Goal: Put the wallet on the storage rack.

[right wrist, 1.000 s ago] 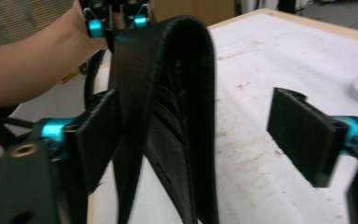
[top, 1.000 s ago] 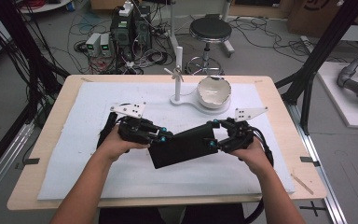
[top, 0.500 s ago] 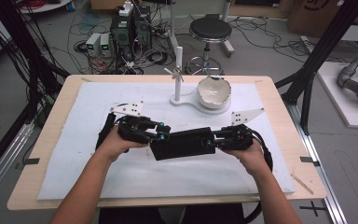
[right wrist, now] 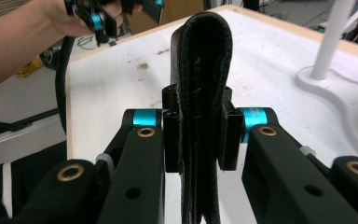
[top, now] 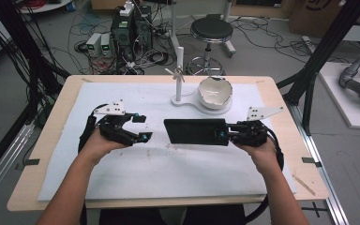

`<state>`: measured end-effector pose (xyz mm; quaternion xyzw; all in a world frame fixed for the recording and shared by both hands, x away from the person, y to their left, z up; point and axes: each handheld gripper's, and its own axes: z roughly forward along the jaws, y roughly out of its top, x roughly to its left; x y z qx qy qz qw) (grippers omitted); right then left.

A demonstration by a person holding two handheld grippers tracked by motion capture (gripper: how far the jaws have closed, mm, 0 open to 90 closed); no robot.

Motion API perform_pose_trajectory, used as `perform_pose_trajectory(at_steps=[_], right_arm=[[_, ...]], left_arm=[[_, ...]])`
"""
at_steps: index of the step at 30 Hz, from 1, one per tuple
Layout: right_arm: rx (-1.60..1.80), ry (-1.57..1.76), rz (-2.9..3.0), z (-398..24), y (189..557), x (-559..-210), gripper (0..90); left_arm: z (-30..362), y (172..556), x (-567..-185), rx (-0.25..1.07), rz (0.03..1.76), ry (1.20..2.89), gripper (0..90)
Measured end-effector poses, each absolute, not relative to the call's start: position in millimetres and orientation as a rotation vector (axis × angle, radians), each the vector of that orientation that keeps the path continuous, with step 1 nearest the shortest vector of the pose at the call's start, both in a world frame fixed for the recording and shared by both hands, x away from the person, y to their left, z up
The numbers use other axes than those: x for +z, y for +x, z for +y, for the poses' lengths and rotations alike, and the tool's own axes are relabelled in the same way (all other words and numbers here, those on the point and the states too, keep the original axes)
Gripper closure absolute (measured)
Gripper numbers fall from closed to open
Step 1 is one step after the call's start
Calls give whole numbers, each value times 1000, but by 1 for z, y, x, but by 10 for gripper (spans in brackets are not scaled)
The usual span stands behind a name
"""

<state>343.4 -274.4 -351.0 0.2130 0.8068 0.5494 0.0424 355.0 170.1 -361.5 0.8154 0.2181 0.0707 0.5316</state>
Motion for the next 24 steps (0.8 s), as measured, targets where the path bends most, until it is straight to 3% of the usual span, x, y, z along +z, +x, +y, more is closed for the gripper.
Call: perform_pose_trajectory(at_steps=[6,24], right_arm=[[1643,653,2434,-286,344,-330,771],[1412,728,2441,-297,371,-268,770]], left_arm=[[183,348,-365,242,585,1981,208],[208,347,-369,269,635,2001,208]])
